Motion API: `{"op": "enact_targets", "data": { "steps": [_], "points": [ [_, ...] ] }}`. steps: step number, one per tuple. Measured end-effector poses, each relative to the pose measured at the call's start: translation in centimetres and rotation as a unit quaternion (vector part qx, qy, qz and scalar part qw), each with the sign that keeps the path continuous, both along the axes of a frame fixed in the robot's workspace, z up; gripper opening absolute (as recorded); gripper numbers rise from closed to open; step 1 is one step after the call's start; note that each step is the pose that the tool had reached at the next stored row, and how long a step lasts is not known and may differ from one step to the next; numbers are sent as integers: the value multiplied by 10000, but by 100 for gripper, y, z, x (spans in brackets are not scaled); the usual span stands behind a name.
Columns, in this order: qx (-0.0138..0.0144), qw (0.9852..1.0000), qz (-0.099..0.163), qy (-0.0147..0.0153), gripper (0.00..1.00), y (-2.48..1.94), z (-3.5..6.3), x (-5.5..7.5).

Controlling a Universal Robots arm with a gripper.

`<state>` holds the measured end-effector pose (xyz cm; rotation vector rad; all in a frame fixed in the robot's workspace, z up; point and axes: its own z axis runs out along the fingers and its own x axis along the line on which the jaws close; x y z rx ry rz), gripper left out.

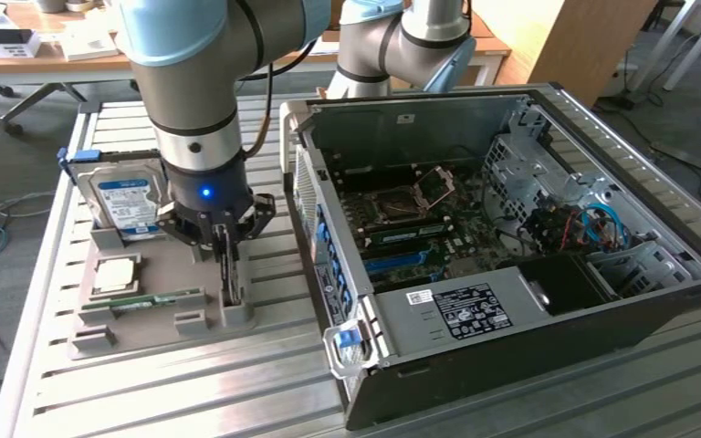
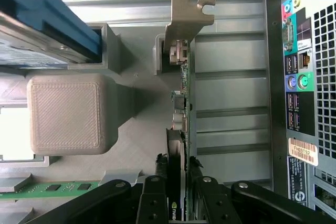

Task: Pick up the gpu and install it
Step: 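Pick up the gpu and move the gpu toward the slot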

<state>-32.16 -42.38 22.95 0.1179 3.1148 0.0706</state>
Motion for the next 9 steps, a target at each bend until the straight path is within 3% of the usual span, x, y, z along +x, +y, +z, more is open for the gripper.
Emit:
{"op": "enact_targets", "data": {
  "steps": [9],
  "points": [
    [-1,9999,118,4,26,0,-7,0]
  ]
}}
